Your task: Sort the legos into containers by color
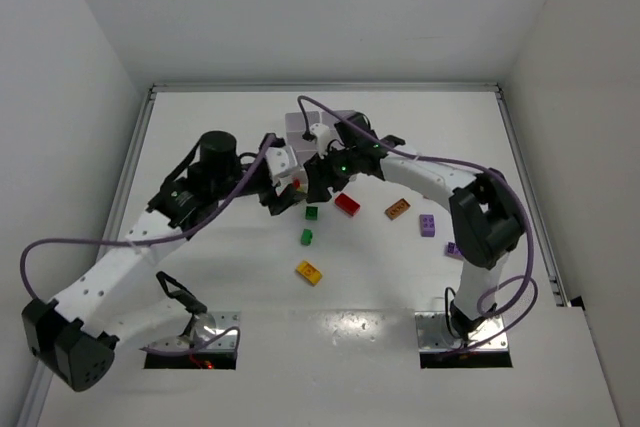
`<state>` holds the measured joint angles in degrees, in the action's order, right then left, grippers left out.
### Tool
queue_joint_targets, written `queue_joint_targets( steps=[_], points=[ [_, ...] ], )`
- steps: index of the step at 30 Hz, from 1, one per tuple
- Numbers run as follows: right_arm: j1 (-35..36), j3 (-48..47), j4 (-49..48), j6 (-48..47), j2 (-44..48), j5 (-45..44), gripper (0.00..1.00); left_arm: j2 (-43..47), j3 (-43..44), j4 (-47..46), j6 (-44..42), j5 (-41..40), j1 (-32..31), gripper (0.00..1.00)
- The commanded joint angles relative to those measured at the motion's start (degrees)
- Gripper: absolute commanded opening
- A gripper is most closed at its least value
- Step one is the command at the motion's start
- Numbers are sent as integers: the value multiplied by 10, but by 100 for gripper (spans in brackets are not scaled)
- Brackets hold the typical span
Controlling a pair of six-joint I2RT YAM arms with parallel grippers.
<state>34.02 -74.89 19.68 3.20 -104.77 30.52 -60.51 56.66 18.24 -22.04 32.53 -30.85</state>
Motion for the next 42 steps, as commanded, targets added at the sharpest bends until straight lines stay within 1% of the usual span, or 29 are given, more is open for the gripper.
queue_joint_targets(
  steps=[1, 2, 4, 5, 7, 8, 9, 10, 11, 14, 16, 17, 19, 20, 22, 25, 28, 31, 32, 34, 35, 37, 42],
  points=[
    [8, -52, -24, 29, -31, -67, 65, 31, 1, -5, 119, -115, 13, 83],
    [16, -57, -24, 29, -38, -67, 65, 31, 1, -5, 135, -144, 20, 84],
    [21, -65, -29, 29, -46, -75, 67, 31, 1, 7, 165, -144, 50, 86],
    [21, -73, -29, 29, -52, -75, 69, 36, 1, 13, 177, -144, 60, 88],
    [26, -84, -29, 29, -52, -56, 74, 36, 1, 13, 195, -144, 76, 89],
    [26, -84, -29, 37, -57, -56, 83, 36, 1, 13, 200, -137, 91, 91],
    [26, -84, -38, 44, -57, -56, 84, 36, -4, 13, 208, -137, 99, 93],
    [26, -89, -38, 44, -57, -50, 90, 36, -4, 13, 213, -132, 105, 96],
    [26, -90, -38, 51, -57, -33, 99, 42, -11, 13, 219, -132, 120, 97],
    [19, -96, -43, 63, -57, 18, 99, 47, -25, 1, 233, -127, 141, 98],
    [14, -96, -43, 63, -57, 23, 99, 47, -25, 1, 233, -127, 147, 98],
    [22, -85, -43, 47, -57, 23, 99, 47, -25, 1, 227, -127, 147, 98],
    [29, -68, -48, 39, -43, 16, 96, 40, -25, 1, 227, -135, 147, 98],
    [36, -55, -48, 34, -37, -7, 92, 35, -20, 1, 221, -135, 152, 98],
    [42, -43, -48, 18, -37, -36, 88, 29, -20, 1, 216, -150, 152, 98],
    [42, -43, -43, -15, -44, -66, 85, 19, -20, -9, 216, -150, 158, 98],
    [42, -56, -31, -27, -66, -95, 81, 19, -25, -15, 216, -150, 158, 98],
    [42, -68, -31, -27, -85, -131, 81, 19, -31, -22, 216, -150, 158, 98],
    [42, -73, -31, -27, -85, -148, 84, 19, -31, -22, 216, -150, 163, 98],
    [48, -84, -31, -27, -114, -161, 88, 19, -31, -27, 216, -150, 163, 98],
    [48, -100, -25, -27, -124, -161, 91, 14, -31, -27, 216, -150, 163, 98],
    [48, -123, -11, -27, -151, -161, 92, 14, -31, -27, 211, -150, 163, 98],
    [48, -147, -11, -21, -180, -149, 95, 3, -31, -32, 211, -150, 169, 98]
  ],
)
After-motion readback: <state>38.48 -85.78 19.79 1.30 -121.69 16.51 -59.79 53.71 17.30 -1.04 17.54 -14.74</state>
